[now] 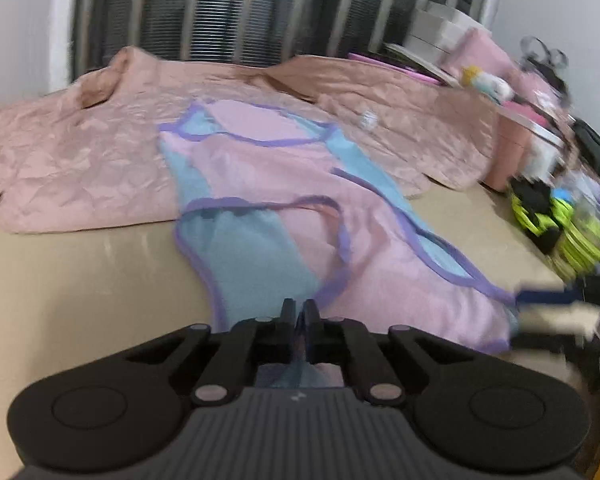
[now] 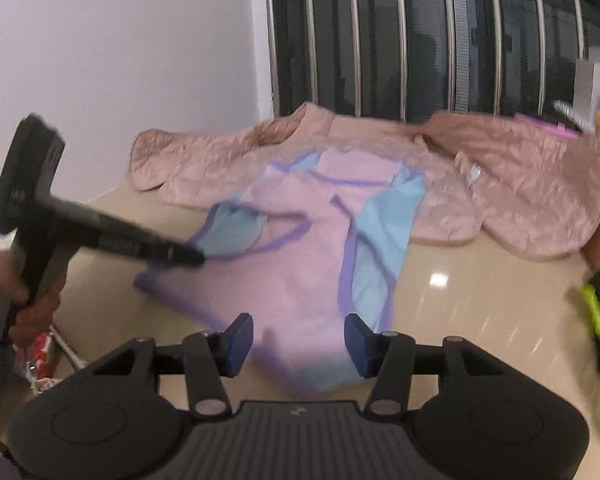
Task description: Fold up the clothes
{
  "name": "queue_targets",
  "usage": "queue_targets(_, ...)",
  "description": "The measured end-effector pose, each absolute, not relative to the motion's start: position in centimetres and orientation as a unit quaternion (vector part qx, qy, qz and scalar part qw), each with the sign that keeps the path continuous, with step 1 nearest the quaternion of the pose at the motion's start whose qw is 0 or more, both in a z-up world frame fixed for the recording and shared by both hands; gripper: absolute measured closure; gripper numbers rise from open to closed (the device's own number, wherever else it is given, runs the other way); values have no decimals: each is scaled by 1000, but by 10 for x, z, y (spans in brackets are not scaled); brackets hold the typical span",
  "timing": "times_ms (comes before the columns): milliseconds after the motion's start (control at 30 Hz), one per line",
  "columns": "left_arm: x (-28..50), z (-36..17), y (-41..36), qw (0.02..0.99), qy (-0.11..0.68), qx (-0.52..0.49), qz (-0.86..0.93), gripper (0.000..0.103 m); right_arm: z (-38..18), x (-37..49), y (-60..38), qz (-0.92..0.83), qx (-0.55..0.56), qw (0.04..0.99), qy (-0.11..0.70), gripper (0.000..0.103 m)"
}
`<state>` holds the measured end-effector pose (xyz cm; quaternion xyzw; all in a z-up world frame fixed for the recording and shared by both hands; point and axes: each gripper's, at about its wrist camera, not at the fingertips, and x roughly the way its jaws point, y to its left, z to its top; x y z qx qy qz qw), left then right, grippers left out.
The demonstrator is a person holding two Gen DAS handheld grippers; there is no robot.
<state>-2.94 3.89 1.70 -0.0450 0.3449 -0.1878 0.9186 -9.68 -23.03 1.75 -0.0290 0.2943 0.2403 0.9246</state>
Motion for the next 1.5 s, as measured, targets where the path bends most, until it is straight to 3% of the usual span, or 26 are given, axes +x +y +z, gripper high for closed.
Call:
queue_targets(133,-26,19,57,917,346,-94,-173,100,11,-95,-228,228,-23,927,298,54)
queue_targets(167,-25,21,57,918,344,-92,-173,96,12,-92,-229,222,-20,929,295,54)
queue_targets(233,-23,24,57,920,340,-89,-173,69,13,-83,-230,213,-15,933,289,54)
queue_targets(267,-22,26,55,921,338,-86,-176,45,13,-76,-230,206,-17,934,291,54)
queue_targets(300,-20,29,48,920,335,-78,-189,33,11,-70,-229,197,-21,935,293,54)
queue_targets(367,-15,33,28,919,328,-47,-214,28,9,-58,-228,182,-25,937,297,54)
queue_targets(467,-2,27,-1,916,338,7,-216,29,9,-43,-228,199,-9,934,295,56)
queue_targets(533,5,19,-11,913,348,19,-212,35,9,-33,-221,207,-16,932,298,65)
queue_targets(600,10,15,-9,911,356,8,-209,48,9,-21,-213,209,-27,930,301,72)
queue_targets(733,9,13,2,910,360,-19,-203,68,8,8,-205,198,-32,926,319,72)
queue_targets(767,8,13,4,910,360,-25,-205,78,7,15,-205,197,-29,924,326,72)
queue_targets(800,7,12,6,908,361,-28,-209,90,5,20,-204,197,-26,922,331,76)
queue_targets(867,2,12,6,908,360,-25,-215,97,3,22,-203,206,-20,920,332,86)
queue_targets(933,0,13,3,908,356,-20,-220,99,2,21,-201,214,-15,920,328,97)
queue_targets(1367,18,30,15,930,317,-52,-180,102,41,46,-200,217,1,938,271,99)
queue_targets(1467,27,26,9,933,322,-21,-157,94,32,69,-188,208,-21,928,307,95)
queue_targets(1500,29,25,7,939,317,-6,-136,83,28,74,-185,201,-31,926,319,93)
